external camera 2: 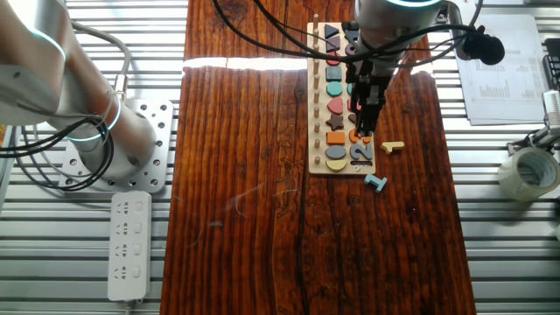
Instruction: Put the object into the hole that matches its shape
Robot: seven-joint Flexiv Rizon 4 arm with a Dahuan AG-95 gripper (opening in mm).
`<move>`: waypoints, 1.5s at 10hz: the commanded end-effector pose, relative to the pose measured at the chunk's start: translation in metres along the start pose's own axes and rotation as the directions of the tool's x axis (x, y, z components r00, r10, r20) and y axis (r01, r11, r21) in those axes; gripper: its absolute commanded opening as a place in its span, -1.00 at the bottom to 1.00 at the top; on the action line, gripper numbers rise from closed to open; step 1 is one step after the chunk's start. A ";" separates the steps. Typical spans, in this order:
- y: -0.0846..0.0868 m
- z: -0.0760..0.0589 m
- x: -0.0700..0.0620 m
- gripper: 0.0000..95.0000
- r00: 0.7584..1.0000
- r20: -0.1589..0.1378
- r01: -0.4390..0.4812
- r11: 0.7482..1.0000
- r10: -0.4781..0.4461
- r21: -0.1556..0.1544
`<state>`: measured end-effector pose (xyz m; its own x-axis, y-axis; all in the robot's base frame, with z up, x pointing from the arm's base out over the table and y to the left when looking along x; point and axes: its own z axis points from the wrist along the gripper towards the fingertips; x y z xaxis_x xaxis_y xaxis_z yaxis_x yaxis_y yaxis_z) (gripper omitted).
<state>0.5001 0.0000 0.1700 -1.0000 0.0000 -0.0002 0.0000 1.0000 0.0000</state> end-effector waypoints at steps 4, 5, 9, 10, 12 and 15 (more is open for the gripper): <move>0.000 0.000 0.000 -1.00 0.974 0.010 0.225 0.968 -0.227 0.111; 0.000 0.000 0.000 -1.00 0.974 0.010 0.225 0.968 -0.227 0.112; 0.000 -0.001 -0.002 -1.00 0.975 0.011 0.221 0.969 -0.223 0.108; 0.001 -0.001 -0.003 -1.00 0.974 0.012 0.225 0.969 -0.228 0.101; -0.001 0.002 -0.006 -1.00 0.970 0.001 0.241 0.969 -0.242 0.052; -0.002 0.008 -0.023 -1.00 0.975 0.008 0.220 0.975 -0.220 0.026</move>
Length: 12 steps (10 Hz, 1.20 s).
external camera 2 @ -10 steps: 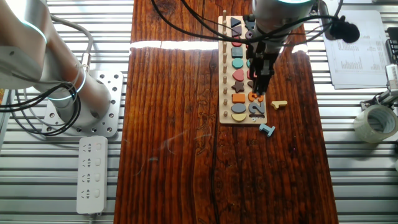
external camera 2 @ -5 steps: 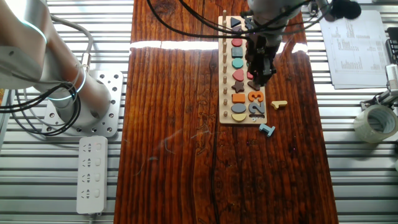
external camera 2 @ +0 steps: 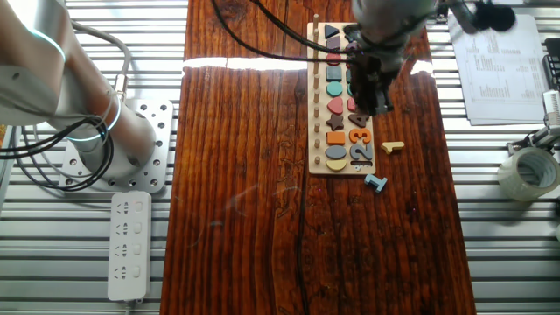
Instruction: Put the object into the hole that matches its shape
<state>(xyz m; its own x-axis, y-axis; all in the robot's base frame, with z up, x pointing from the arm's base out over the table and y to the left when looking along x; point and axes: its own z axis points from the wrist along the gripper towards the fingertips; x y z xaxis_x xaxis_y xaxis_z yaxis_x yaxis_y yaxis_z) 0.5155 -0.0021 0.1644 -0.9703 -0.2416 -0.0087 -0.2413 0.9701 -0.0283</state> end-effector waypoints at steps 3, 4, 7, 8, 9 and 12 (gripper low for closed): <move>-0.014 0.018 -0.037 -1.00 1.000 0.001 -0.026 1.000 0.026 -0.001; -0.016 0.019 -0.040 -1.00 1.000 0.001 -0.025 1.000 0.025 -0.001; -0.030 0.049 -0.063 -1.00 1.000 0.017 -0.013 1.000 0.013 0.004; -0.033 0.060 -0.067 -1.00 1.000 0.029 -0.008 1.000 0.008 0.005; -0.035 0.064 -0.069 -1.00 1.000 0.030 -0.005 1.000 0.005 0.004; -0.040 0.083 -0.076 -0.60 0.998 0.056 0.039 0.999 -0.039 -0.007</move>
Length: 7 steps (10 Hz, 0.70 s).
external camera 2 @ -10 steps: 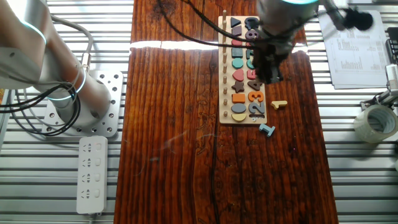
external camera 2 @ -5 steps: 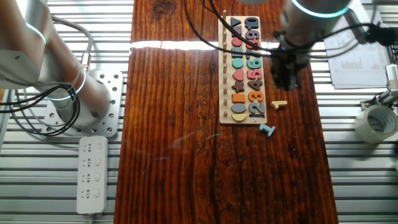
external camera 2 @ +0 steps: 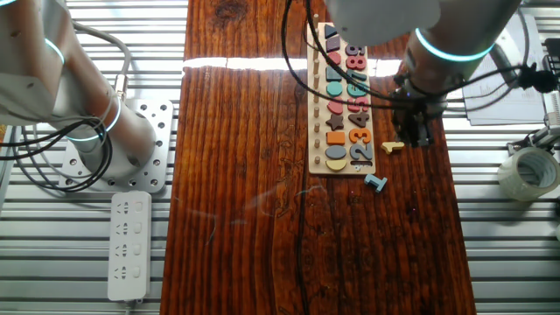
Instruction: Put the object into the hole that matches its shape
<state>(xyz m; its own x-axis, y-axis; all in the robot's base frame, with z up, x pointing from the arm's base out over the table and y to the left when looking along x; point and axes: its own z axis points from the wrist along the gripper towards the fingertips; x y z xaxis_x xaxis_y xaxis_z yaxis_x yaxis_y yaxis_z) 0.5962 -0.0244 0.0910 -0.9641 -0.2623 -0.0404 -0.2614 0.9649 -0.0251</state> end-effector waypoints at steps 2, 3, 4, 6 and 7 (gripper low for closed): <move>-0.001 0.013 -0.005 -0.60 1.000 0.028 -0.003 1.000 0.003 -0.014; -0.001 0.014 -0.006 -0.60 1.000 0.026 -0.017 1.000 0.017 -0.016; 0.001 0.020 -0.008 -0.60 0.999 0.029 -0.021 1.000 0.021 -0.018; 0.004 0.027 -0.012 -0.60 0.999 0.029 -0.034 0.999 0.035 -0.015; 0.005 0.032 -0.012 -0.60 0.999 0.029 -0.034 0.999 0.035 -0.015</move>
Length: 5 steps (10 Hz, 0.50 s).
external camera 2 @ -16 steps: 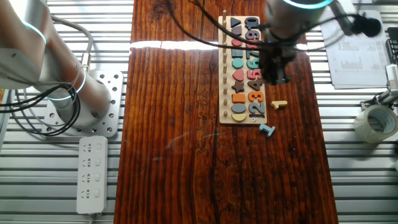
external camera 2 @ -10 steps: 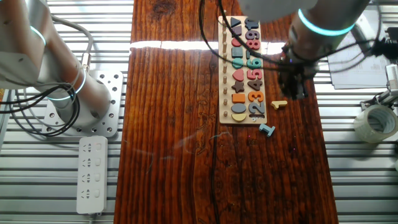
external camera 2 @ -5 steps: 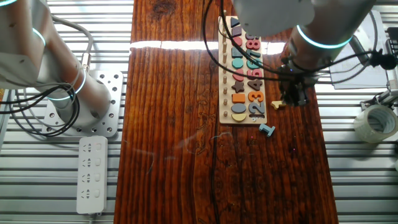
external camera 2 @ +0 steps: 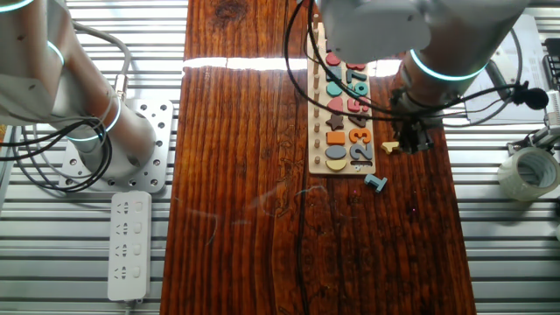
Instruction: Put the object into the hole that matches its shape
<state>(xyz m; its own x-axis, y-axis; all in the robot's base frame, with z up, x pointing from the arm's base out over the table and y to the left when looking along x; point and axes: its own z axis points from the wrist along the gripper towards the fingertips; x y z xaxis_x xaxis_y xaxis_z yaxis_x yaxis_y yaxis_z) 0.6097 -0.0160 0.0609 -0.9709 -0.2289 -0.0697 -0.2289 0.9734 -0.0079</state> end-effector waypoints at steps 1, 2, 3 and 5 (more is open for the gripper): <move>0.000 0.007 0.000 -0.60 1.000 0.005 -0.003 1.000 0.003 0.003; 0.001 0.011 -0.002 -0.60 1.000 0.009 -0.007 1.000 0.007 0.004; 0.003 0.015 -0.005 -0.60 1.000 0.010 -0.009 1.000 0.009 0.003; 0.009 0.020 -0.006 -0.60 1.000 0.010 -0.026 1.000 0.026 0.003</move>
<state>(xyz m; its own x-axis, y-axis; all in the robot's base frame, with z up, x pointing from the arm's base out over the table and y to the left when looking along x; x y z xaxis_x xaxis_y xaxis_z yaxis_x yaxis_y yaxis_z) 0.6164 -0.0041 0.0402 -0.9759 -0.2032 -0.0793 -0.2034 0.9791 -0.0061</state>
